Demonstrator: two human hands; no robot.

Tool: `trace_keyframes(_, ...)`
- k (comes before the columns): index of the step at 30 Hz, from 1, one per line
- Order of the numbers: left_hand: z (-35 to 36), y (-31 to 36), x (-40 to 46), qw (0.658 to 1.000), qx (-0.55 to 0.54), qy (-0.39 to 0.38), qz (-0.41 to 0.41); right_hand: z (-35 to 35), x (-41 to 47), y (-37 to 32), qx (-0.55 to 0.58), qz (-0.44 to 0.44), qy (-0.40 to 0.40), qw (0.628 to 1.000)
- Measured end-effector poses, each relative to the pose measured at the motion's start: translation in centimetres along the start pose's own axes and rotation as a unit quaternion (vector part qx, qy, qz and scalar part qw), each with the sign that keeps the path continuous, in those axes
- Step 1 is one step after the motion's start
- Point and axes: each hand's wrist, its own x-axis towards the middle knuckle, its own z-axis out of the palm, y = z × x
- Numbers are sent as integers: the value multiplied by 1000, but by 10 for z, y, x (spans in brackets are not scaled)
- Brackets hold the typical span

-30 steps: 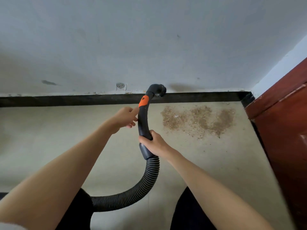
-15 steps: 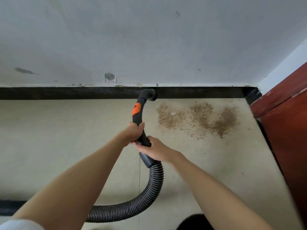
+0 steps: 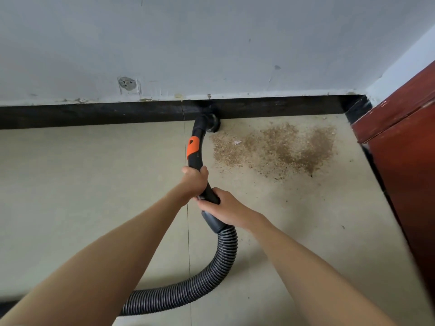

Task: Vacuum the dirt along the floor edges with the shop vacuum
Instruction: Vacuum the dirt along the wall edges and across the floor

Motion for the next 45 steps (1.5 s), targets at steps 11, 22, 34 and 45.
trace_keyframes(11, 41, 32, 3, 993, 45, -70, 83, -32, -10, 23, 62, 52, 100, 992)
trace_keyframes(22, 5, -3, -7, 997, 12, 50, 61, -6, -8, 3, -1, 7, 28, 1000)
trace_keyframes(34, -10, -35, -21, 998, 24, 41, 34, 25, -22, 4, 23, 15, -8, 1000)
trace_keyframes(45, 41, 6, -26, 994, 43, -55, 79, -16, -46, 22, 48, 46, 69, 995)
